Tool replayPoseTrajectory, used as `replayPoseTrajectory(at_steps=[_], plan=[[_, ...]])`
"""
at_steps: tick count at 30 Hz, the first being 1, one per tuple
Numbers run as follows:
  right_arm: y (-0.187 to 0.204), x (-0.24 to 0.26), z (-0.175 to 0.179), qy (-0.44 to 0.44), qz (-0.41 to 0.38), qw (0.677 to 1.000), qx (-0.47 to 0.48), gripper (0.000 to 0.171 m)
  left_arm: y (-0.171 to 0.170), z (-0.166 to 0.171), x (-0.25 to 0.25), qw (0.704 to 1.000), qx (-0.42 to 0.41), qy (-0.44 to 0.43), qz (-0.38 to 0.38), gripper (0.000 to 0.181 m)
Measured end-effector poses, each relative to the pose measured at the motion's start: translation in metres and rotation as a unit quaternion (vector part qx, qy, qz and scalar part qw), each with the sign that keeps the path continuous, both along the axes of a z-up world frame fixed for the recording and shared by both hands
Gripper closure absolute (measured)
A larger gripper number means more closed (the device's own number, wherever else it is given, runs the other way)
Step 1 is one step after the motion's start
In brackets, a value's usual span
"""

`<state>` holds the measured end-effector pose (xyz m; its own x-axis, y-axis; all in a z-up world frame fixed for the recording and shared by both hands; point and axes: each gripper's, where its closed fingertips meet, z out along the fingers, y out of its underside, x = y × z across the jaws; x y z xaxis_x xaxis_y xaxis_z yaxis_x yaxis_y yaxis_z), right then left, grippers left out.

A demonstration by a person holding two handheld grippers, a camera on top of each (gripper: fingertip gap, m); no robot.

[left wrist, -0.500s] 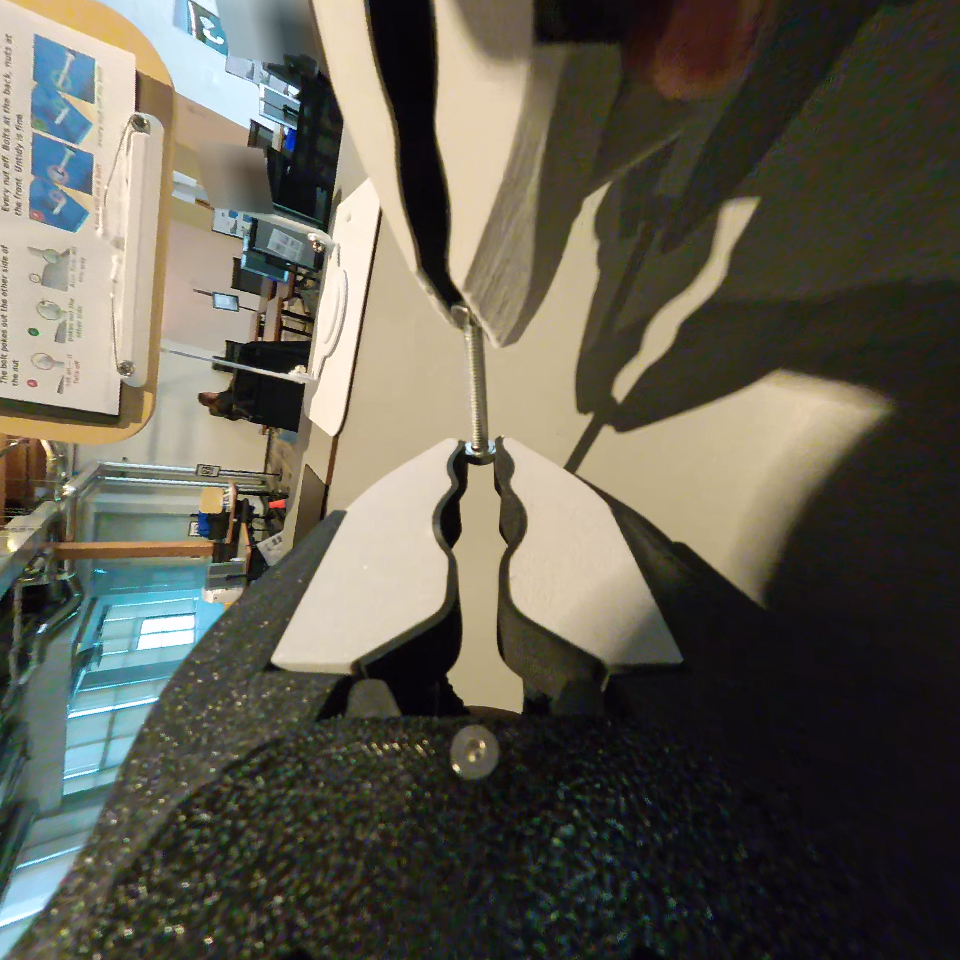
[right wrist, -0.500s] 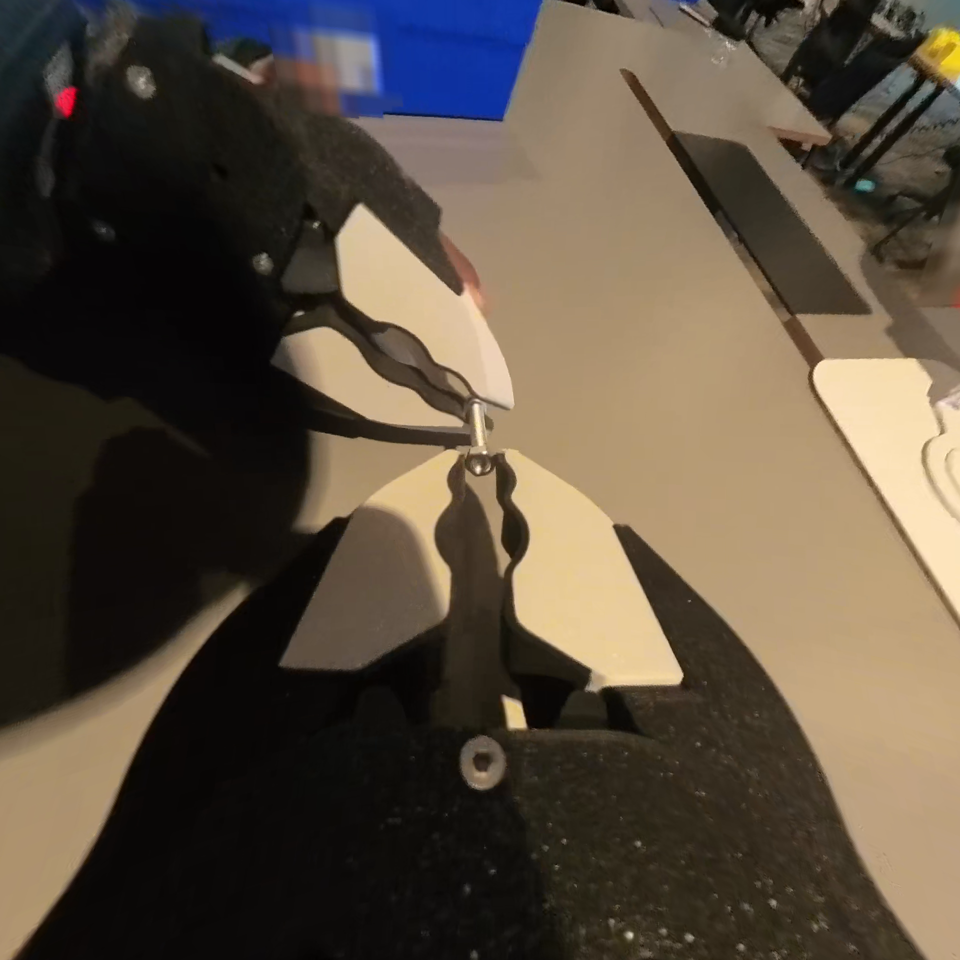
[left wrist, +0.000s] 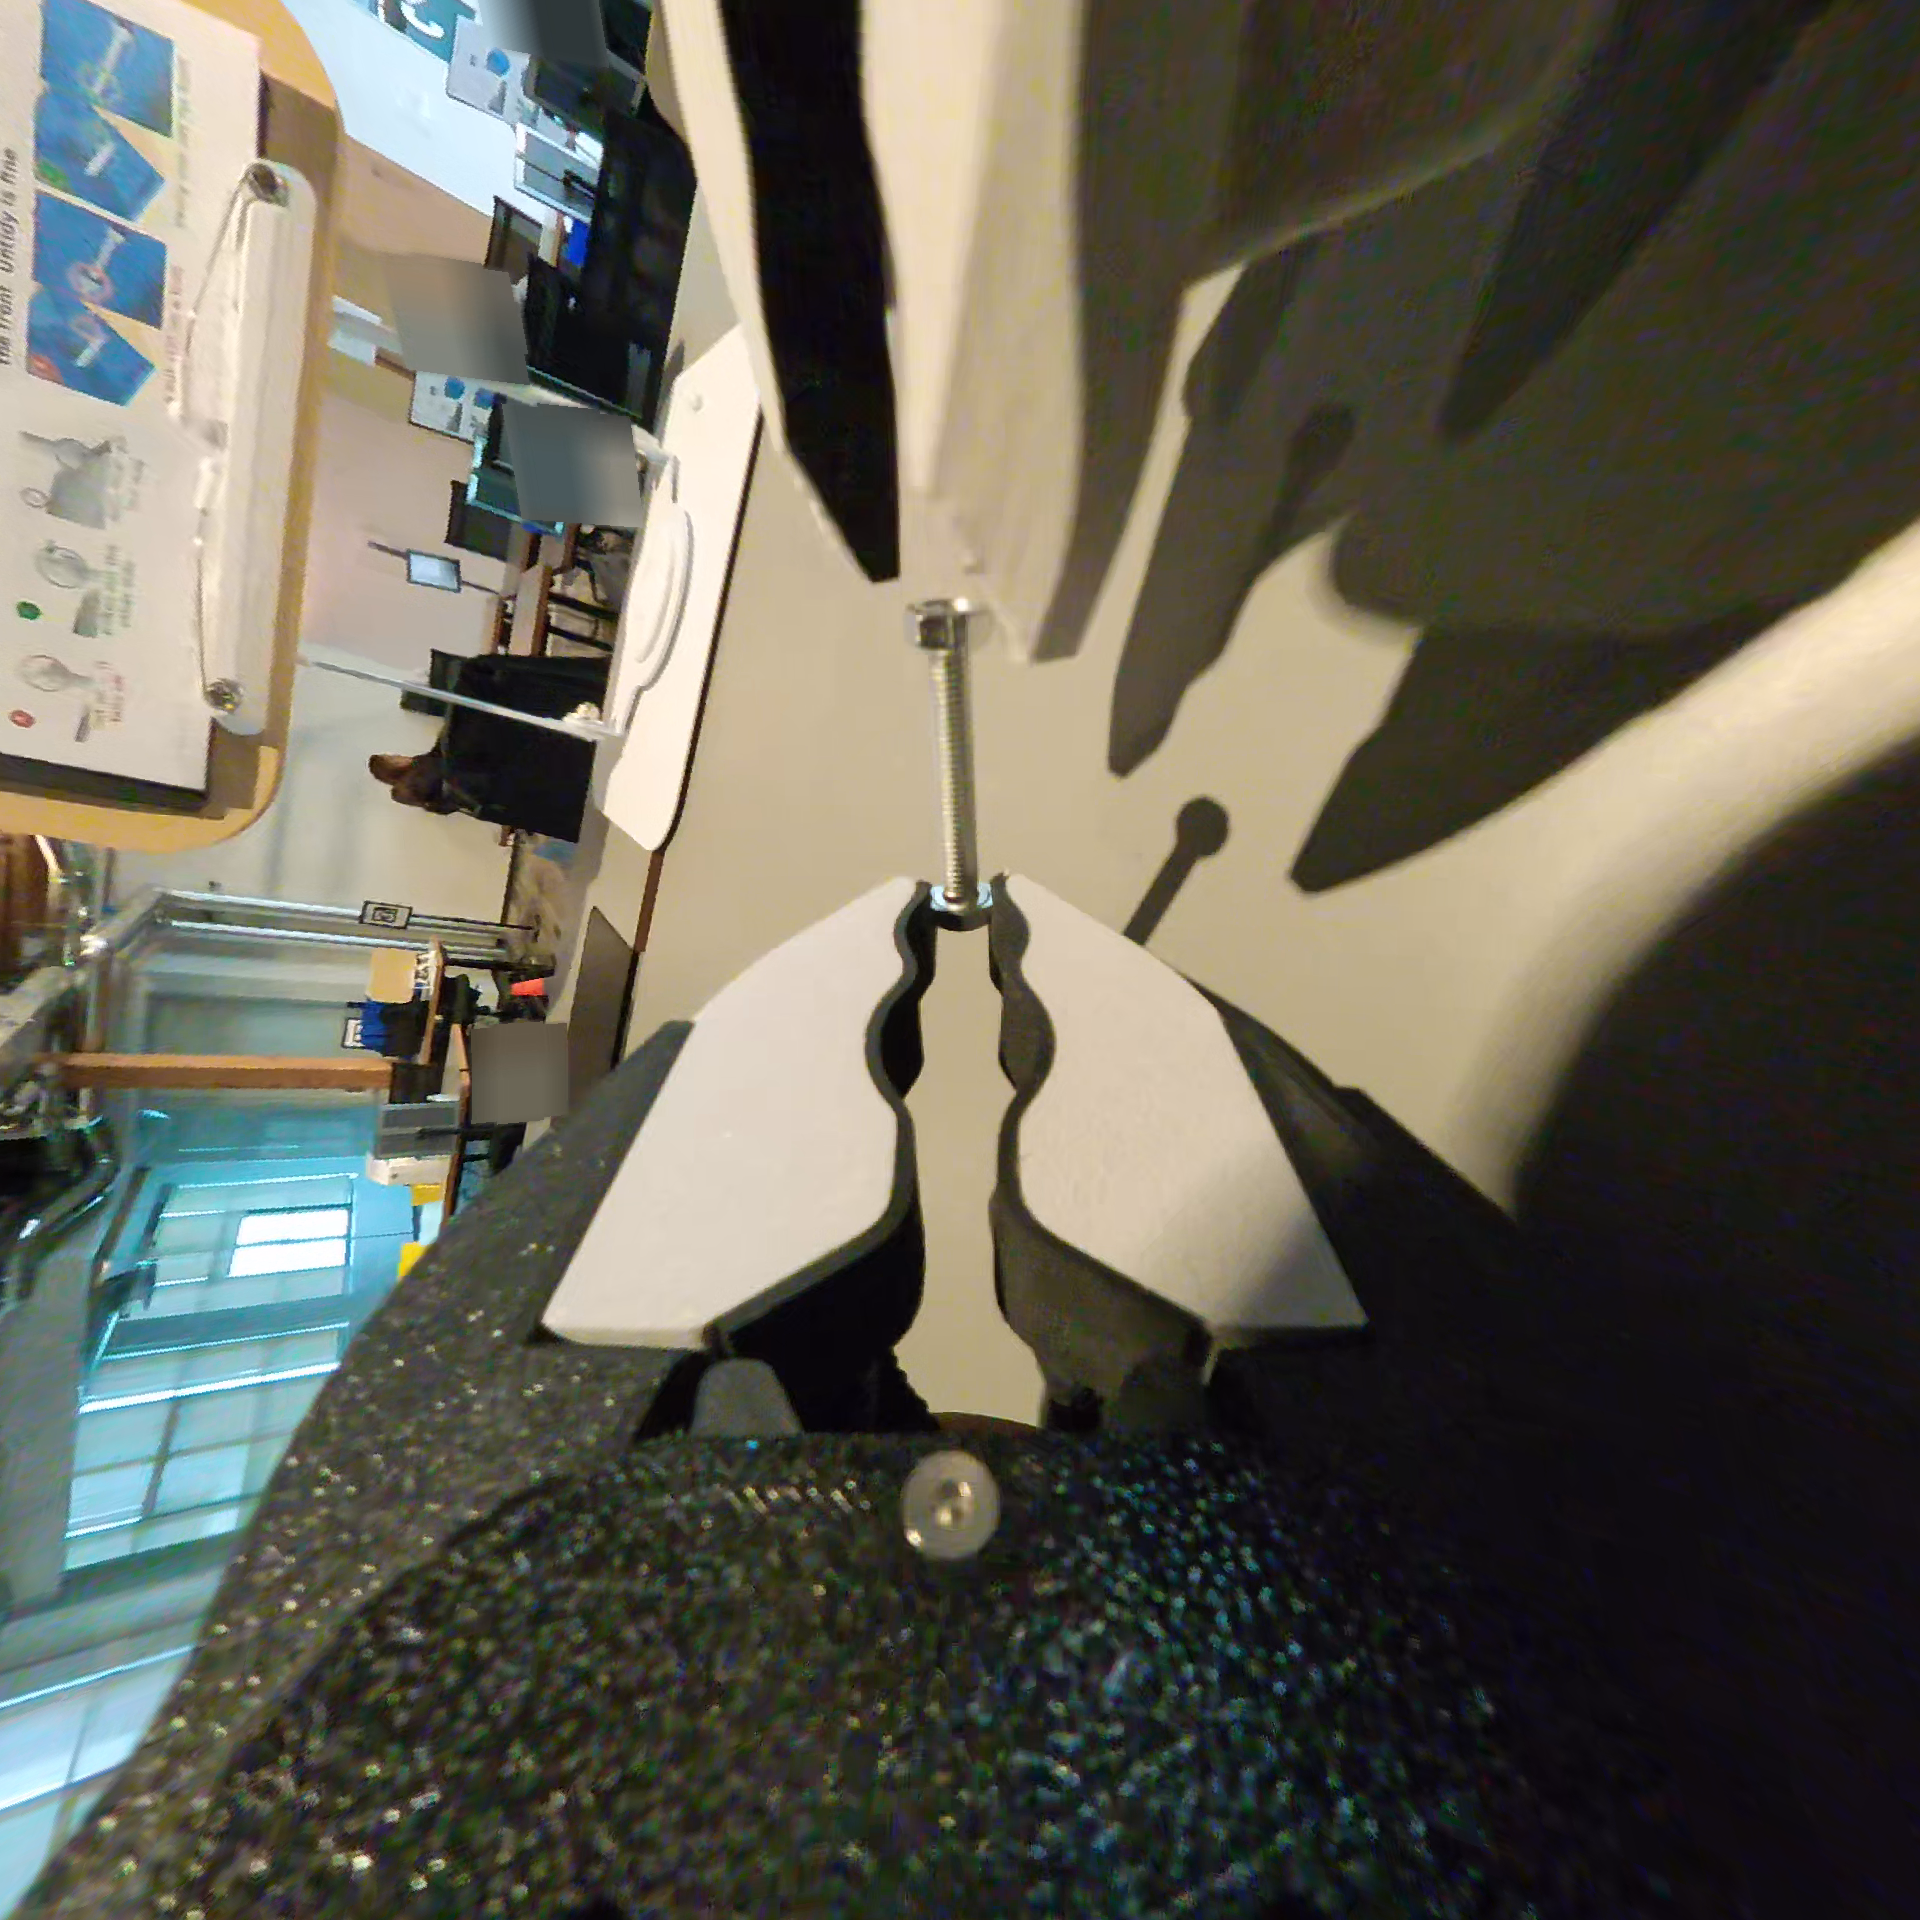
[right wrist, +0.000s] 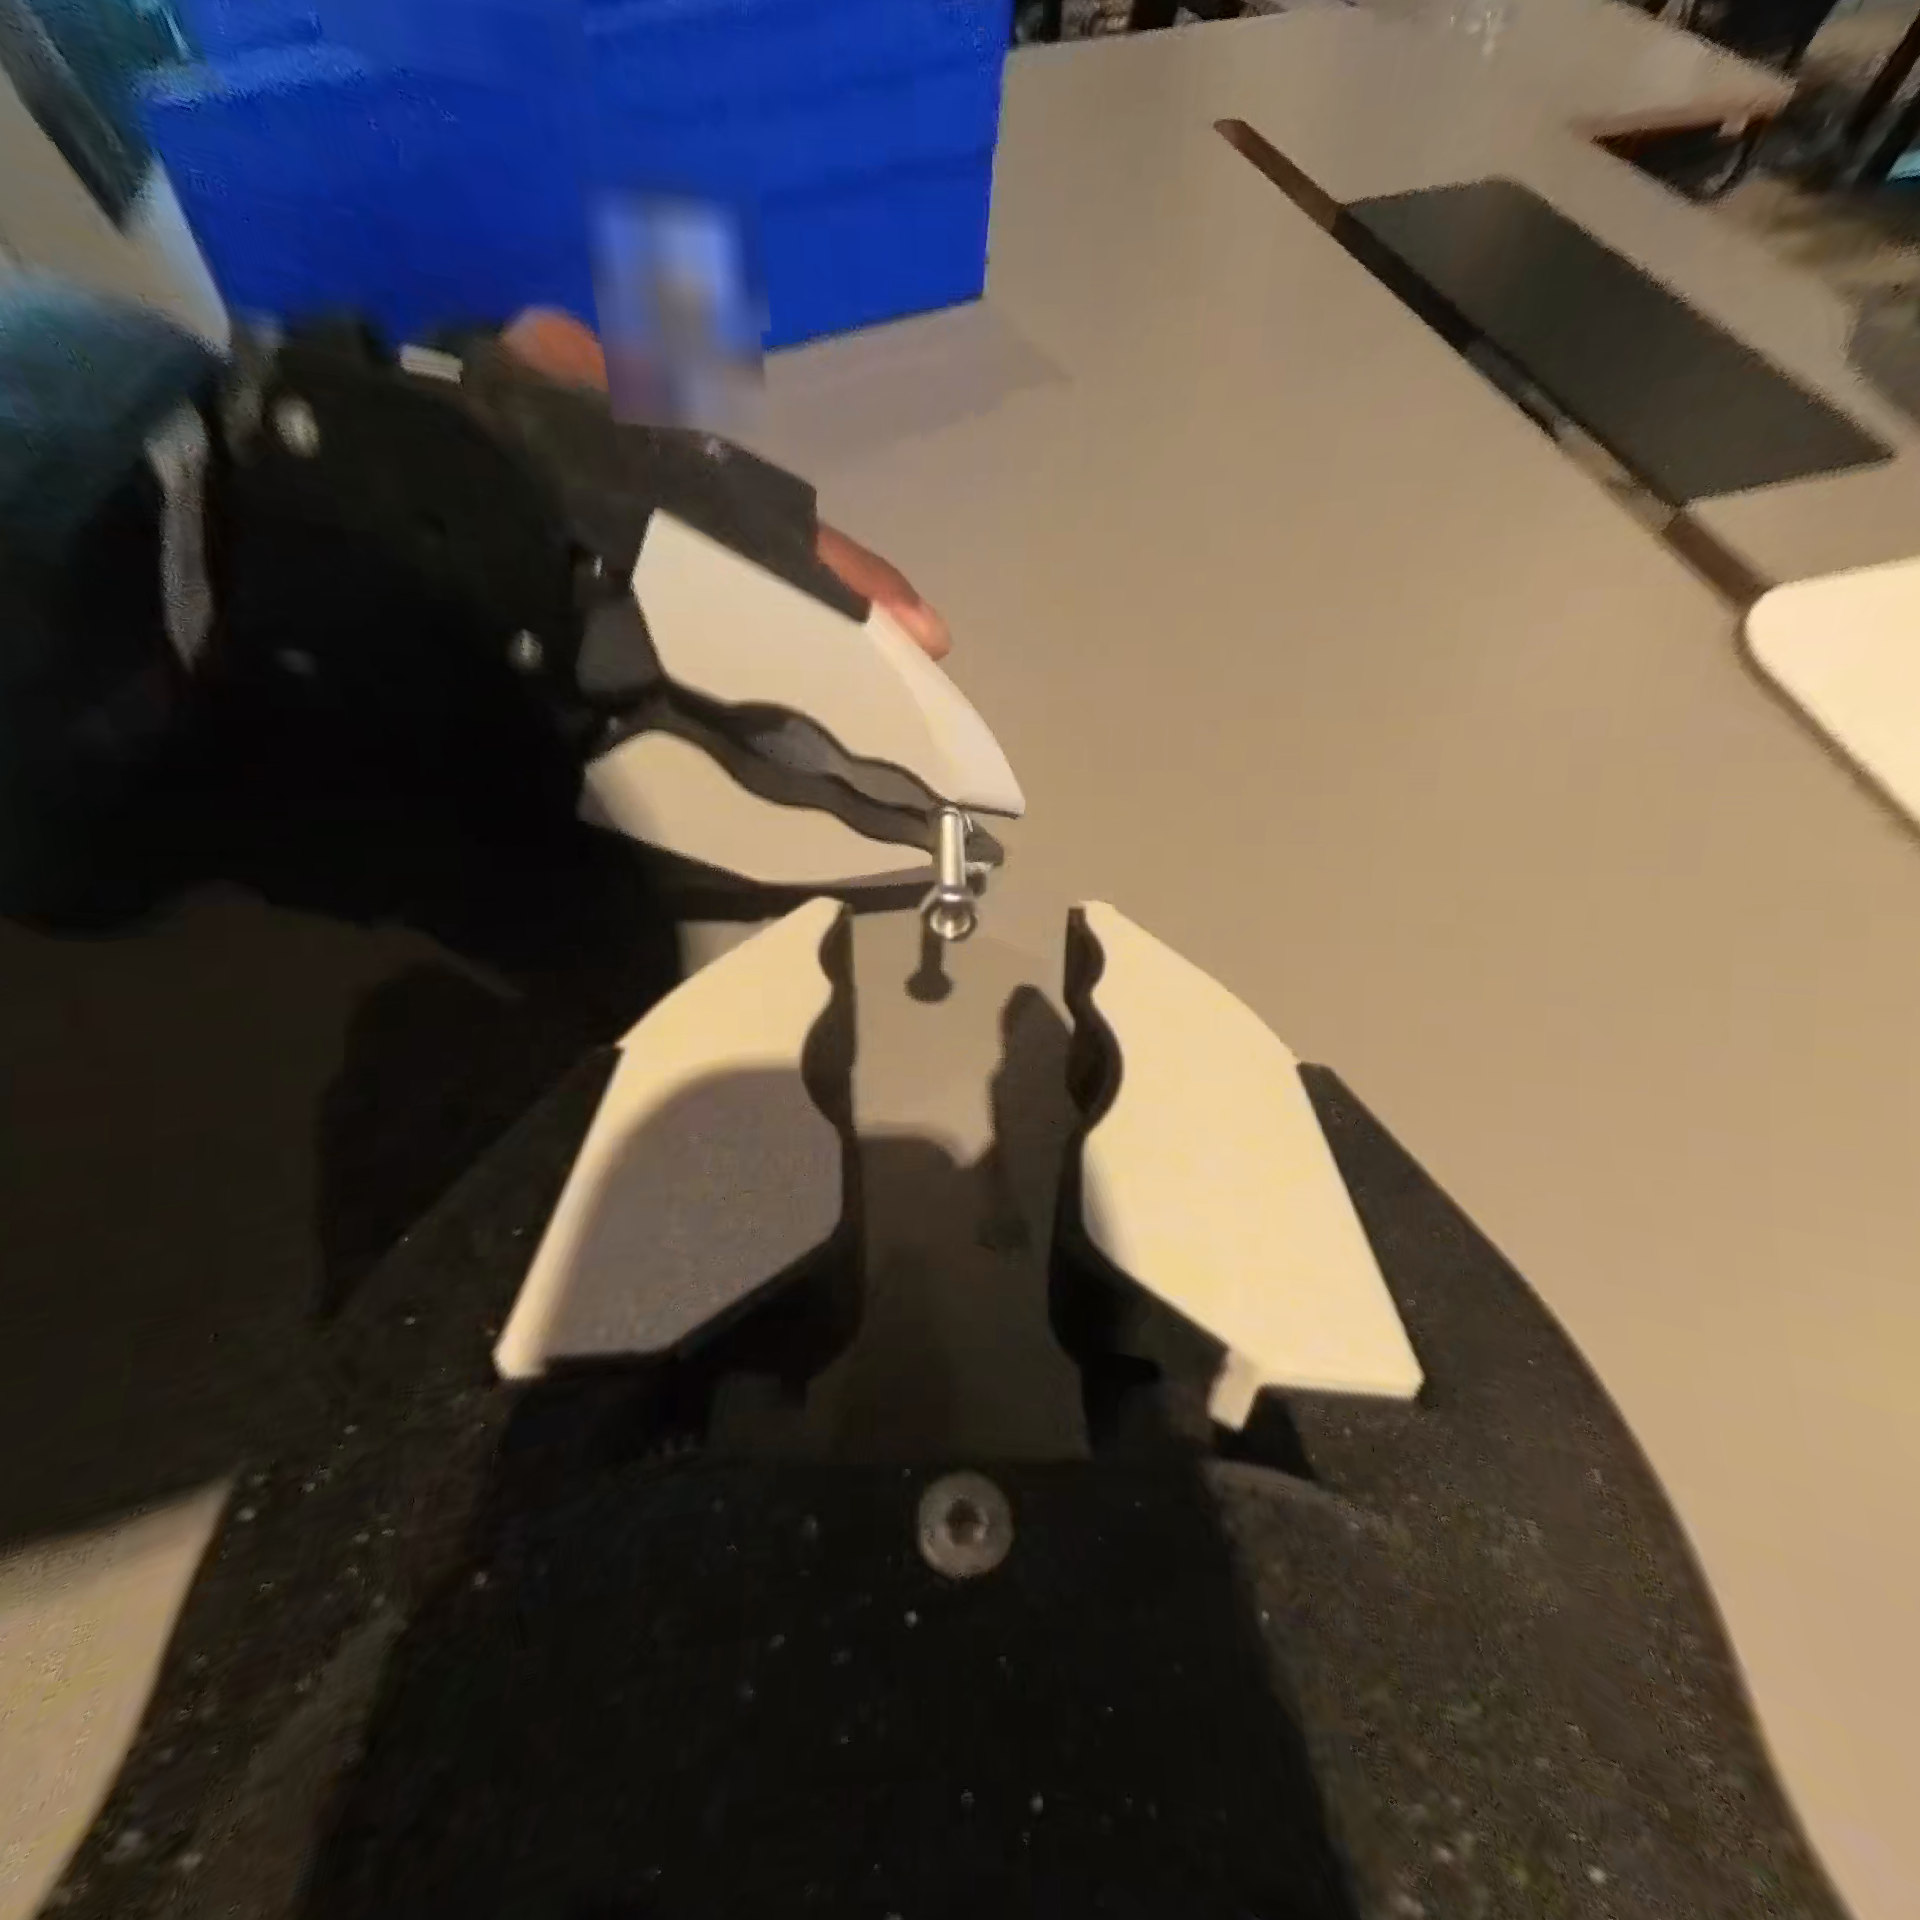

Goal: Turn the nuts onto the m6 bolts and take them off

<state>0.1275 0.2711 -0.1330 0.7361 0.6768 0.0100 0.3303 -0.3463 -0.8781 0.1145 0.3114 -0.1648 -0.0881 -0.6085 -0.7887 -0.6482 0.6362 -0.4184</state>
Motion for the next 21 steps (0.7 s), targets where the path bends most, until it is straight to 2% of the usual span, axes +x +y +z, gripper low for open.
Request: replayPoseTrajectory(at_steps=[5,12,14,16,19,21], plan=[[-0.0050,-0.0018,-0.0099,-0.131,0.041,0.988,0.066,0.140,-0.0025,-0.0037,-0.0009,1.000,-0.015,0.010,-0.009,0.171],[-0.0045,-0.0039,-0.0097,-0.137,0.034,0.987,0.073,0.161,-0.0069,-0.0076,-0.0004,0.999,-0.001,0.029,-0.022,0.171],[-0.0031,-0.0040,-0.0104,-0.109,0.016,0.993,0.044,0.161,-0.0048,-0.0064,-0.0010,0.999,0.017,0.031,-0.018,0.171],[-0.0009,-0.0030,-0.0105,-0.035,-0.022,0.999,-0.016,0.161,-0.0018,-0.0037,-0.0016,0.998,0.043,0.035,-0.011,0.171],[-0.0014,-0.0055,-0.0072,0.132,-0.064,0.982,-0.117,0.161,-0.0015,-0.0024,-0.0016,0.998,0.054,0.033,-0.009,0.171],[-0.0011,-0.0055,-0.0038,0.170,-0.055,0.976,-0.124,0.161,-0.0023,-0.0018,-0.0009,0.999,0.039,0.025,-0.008,0.171]])
